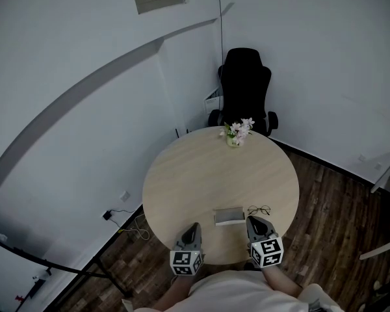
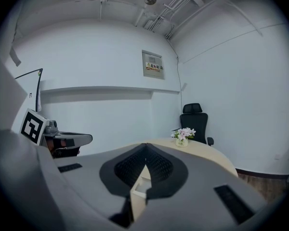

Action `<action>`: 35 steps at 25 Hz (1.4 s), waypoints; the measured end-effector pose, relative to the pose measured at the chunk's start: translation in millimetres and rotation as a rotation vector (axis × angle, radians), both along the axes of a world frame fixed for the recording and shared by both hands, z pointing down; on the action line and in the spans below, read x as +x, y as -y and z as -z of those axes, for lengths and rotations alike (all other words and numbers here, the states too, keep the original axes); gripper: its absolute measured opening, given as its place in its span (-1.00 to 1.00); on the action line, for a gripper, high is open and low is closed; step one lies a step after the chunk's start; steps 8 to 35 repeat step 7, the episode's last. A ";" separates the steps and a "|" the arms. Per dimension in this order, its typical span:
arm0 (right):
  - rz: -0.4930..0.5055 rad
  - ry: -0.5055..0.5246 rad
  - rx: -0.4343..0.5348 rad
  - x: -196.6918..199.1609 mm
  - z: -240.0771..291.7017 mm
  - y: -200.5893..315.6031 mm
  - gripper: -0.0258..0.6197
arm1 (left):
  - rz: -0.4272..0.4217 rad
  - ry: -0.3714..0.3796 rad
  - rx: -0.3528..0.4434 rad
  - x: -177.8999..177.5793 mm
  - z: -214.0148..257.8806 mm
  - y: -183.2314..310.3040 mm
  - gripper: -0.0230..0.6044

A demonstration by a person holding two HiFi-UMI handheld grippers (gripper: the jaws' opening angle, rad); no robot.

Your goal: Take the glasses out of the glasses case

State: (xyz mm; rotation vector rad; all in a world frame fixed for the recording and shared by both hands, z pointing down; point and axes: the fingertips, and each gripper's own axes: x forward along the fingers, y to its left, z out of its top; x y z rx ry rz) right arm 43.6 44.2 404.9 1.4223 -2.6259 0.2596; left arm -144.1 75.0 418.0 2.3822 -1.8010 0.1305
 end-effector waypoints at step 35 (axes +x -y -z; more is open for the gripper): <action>-0.002 -0.005 -0.001 -0.5 -2.0 -1.2 -0.88 | 0.001 -0.013 -0.007 -0.3 0.4 0.3 -0.91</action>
